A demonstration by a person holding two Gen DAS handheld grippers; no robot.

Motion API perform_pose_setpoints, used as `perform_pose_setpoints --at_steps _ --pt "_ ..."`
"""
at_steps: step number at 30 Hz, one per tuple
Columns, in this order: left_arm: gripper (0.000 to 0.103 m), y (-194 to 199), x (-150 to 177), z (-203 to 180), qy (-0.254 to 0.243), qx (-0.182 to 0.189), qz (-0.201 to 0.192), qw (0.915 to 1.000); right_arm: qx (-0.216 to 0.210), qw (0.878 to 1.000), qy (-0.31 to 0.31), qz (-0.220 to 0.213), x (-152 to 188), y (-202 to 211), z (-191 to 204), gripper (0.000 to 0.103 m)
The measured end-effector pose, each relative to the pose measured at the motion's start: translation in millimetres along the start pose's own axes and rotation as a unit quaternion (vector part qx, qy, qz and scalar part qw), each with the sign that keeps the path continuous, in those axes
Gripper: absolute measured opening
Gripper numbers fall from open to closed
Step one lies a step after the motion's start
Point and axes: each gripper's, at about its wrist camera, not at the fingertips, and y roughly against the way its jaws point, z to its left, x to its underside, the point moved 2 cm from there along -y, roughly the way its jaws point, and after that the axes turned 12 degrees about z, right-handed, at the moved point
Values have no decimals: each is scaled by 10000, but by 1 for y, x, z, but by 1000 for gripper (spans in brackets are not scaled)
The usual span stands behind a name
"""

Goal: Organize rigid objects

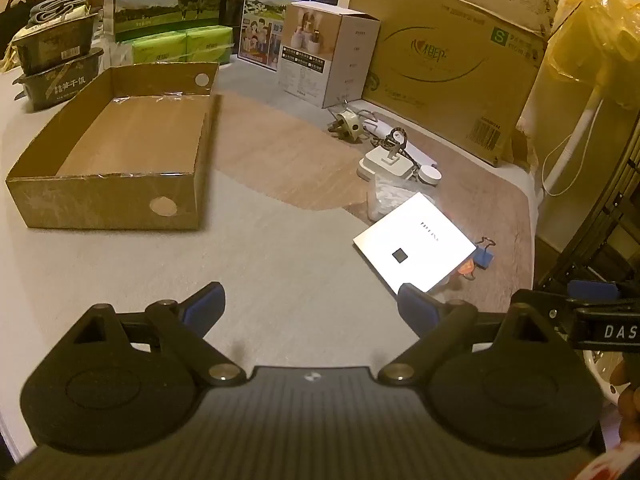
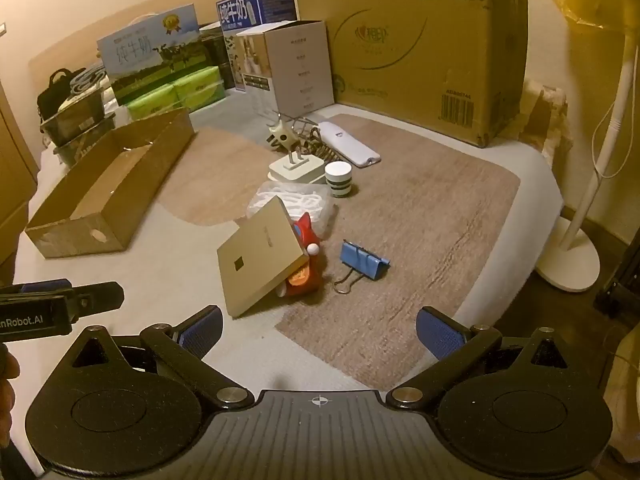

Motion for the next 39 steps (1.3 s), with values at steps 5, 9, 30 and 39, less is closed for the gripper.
perform_pose_setpoints --at_steps 5,9,30,39 --pt "92 1 0 -1 -18 11 -8 10000 11 10000 2 -5 0 0 0 102" --pt "92 1 0 -1 -15 23 -14 10000 6 10000 7 -6 0 0 0 102" --pt "92 -2 -2 -1 -54 83 11 10000 0 10000 8 -12 -1 -2 -1 102" --pt "92 -6 -4 -2 -122 149 22 9998 17 10000 4 -10 -3 -3 -4 102"
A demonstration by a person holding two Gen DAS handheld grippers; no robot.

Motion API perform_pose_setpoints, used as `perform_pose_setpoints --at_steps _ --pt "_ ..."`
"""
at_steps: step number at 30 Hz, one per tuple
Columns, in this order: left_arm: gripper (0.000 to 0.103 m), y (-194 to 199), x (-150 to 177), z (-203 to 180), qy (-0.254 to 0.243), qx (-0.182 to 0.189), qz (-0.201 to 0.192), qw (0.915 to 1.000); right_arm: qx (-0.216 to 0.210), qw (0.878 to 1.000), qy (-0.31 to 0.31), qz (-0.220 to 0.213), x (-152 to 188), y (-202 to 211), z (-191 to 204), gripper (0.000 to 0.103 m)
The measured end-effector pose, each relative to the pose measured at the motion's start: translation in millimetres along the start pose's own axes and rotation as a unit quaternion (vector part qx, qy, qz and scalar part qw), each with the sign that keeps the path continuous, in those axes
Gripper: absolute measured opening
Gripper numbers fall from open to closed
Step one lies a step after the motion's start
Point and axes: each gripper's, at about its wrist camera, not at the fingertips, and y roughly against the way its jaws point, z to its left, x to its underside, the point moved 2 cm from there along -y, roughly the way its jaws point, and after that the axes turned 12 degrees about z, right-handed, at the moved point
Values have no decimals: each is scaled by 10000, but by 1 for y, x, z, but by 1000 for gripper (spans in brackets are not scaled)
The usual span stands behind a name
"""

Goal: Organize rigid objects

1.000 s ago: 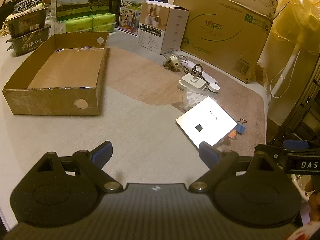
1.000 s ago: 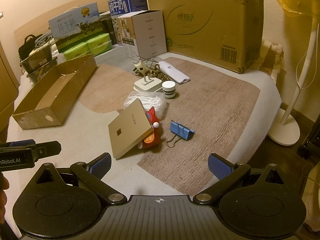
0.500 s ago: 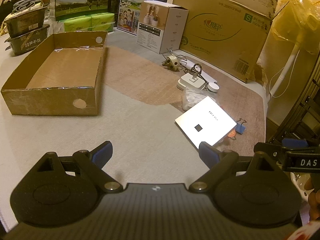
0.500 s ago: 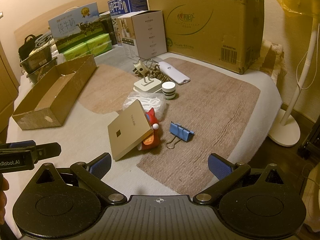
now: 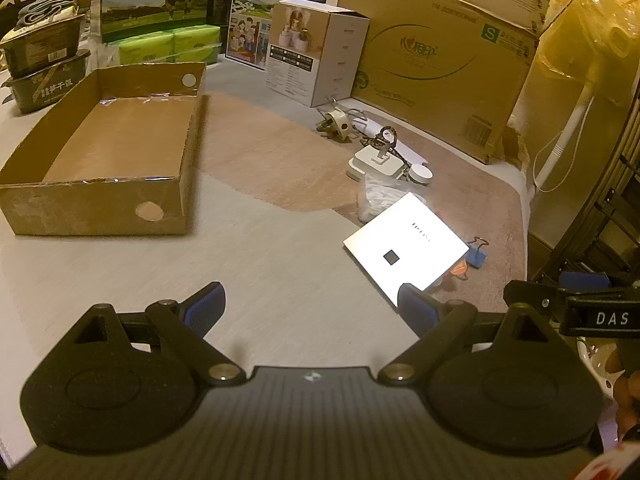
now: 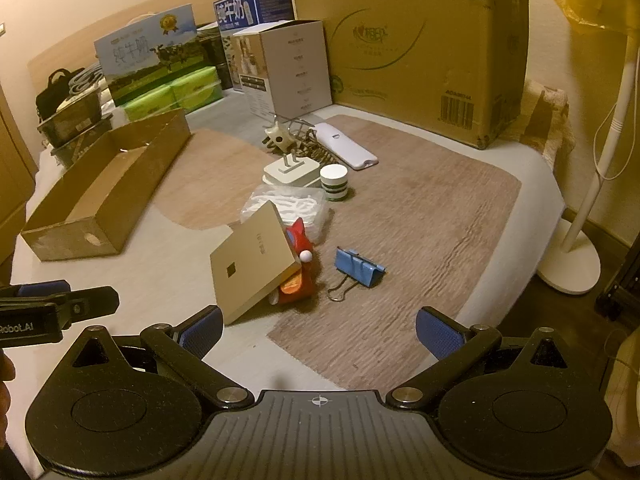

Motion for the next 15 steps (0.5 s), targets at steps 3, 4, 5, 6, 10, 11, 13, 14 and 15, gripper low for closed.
perform_pose_setpoints --at_steps 3,4,5,6,10,11,13,14,15 --pt "92 -2 -1 -1 -37 34 10 10000 -2 10000 1 4 -2 -1 -2 102" --pt "92 -3 -2 -1 -47 43 13 10000 -2 10000 7 3 -2 -1 -3 102" --pt "92 -3 -2 -1 -59 58 16 10000 2 10000 7 5 -2 -1 -3 102" --pt "92 -5 -3 -1 -75 73 21 9999 0 10000 16 9 -3 -3 -4 102" --pt "92 -9 -6 -3 -218 188 43 9996 -14 9999 100 14 -6 -8 -11 102" --pt "92 -11 -7 -3 -270 236 56 9993 -23 9999 137 12 -6 -9 -12 102" --pt "92 -14 -10 -4 -406 298 60 9987 -53 9997 250 -3 -8 -13 -15 102" --pt "92 -16 -11 -4 -491 324 61 9982 -70 9995 324 -3 -9 -14 -17 102" --pt "92 -18 -13 -5 -584 363 68 9976 -97 9991 409 -8 -10 -16 -19 102"
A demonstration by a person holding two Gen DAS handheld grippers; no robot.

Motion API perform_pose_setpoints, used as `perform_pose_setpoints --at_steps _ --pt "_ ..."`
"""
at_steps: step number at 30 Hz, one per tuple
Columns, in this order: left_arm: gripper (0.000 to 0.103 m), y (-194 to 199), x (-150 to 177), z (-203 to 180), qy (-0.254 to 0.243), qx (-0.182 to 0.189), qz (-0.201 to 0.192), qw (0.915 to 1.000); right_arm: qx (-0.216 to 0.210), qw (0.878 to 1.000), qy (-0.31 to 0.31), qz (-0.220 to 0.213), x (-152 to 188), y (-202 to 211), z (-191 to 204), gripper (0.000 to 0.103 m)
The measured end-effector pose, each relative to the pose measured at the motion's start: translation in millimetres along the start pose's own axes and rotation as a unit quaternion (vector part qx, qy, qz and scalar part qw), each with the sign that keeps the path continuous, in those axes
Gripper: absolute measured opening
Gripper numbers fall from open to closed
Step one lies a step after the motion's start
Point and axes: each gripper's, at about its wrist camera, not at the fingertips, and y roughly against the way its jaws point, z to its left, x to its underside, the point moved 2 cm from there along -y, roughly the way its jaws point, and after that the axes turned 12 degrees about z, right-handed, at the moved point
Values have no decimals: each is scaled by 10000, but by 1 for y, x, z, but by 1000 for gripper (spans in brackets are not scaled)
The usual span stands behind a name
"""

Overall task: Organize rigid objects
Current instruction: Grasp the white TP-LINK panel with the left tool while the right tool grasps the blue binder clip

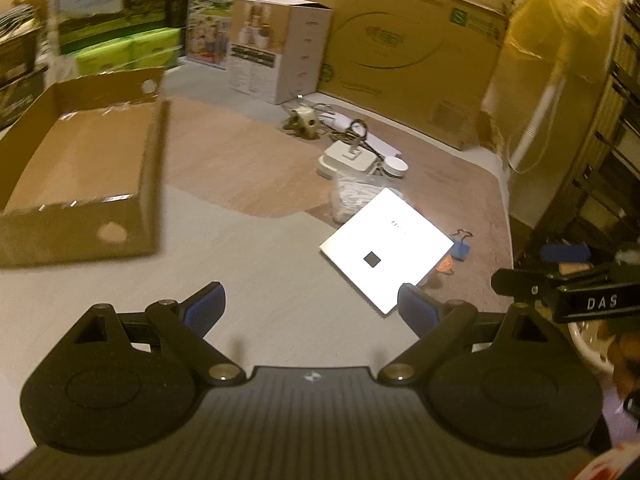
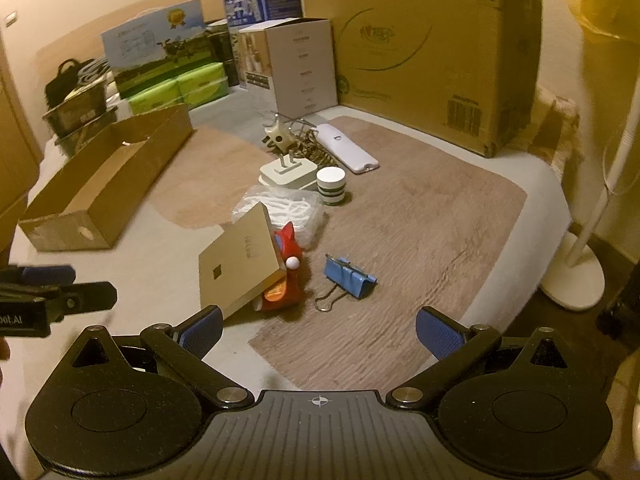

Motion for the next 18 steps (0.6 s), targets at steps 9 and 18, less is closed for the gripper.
perform_pose_setpoints --at_steps 9,18 --pt "92 -24 -23 -6 -1108 381 96 9931 -363 9935 1080 26 -12 -16 -22 102" --pt "96 -52 -37 -24 -2438 762 363 9661 -749 9632 2563 289 -19 -42 -24 101"
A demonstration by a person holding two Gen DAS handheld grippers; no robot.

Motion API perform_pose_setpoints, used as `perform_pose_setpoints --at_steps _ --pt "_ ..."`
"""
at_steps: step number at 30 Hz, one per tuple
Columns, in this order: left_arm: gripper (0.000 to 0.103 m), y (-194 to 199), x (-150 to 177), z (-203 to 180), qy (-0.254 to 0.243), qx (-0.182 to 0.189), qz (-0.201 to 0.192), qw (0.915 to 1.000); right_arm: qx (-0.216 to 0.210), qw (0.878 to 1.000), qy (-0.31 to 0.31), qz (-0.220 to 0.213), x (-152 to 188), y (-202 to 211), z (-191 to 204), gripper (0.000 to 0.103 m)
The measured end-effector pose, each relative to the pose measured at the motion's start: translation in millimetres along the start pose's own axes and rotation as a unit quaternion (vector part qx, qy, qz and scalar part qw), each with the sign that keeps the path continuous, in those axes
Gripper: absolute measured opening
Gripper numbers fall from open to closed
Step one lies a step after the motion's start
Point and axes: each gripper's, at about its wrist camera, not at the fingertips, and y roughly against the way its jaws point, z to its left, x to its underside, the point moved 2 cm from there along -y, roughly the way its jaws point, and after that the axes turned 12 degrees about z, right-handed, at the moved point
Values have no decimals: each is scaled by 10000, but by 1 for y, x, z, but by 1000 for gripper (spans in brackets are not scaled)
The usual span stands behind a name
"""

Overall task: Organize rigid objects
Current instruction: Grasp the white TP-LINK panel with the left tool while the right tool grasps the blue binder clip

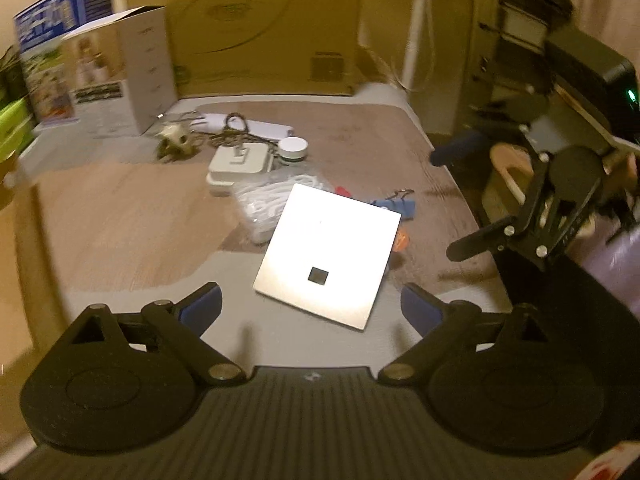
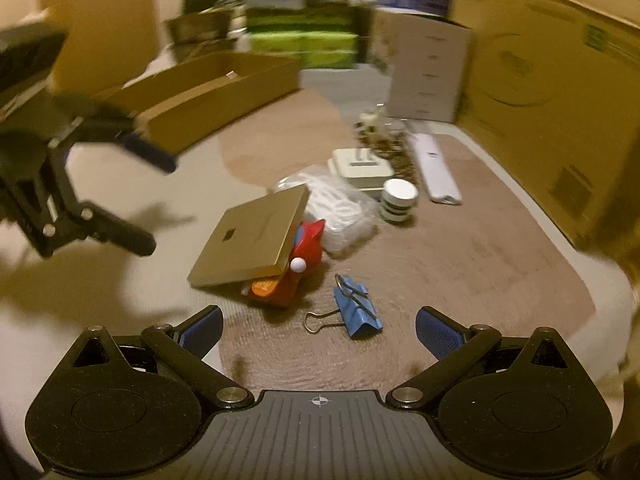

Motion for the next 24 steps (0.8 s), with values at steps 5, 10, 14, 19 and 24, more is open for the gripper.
perform_pose_setpoints --at_steps 5,10,14,19,24 --pt "98 -12 -10 1 -392 -4 159 9991 -108 9985 469 250 -4 -16 -15 87" --pt "98 -28 -17 0 -628 -20 300 9976 -96 9956 831 421 -6 -32 -22 77" --pt "98 -38 -18 -4 -790 -51 386 9961 -90 9927 1097 488 -6 -40 -22 73" --pt "98 -46 -21 -7 -789 -137 390 9960 66 9915 1246 359 -4 -43 -18 72" --pt "98 -55 -20 -11 -835 -181 444 9954 120 9935 1106 244 -3 -47 -18 72"
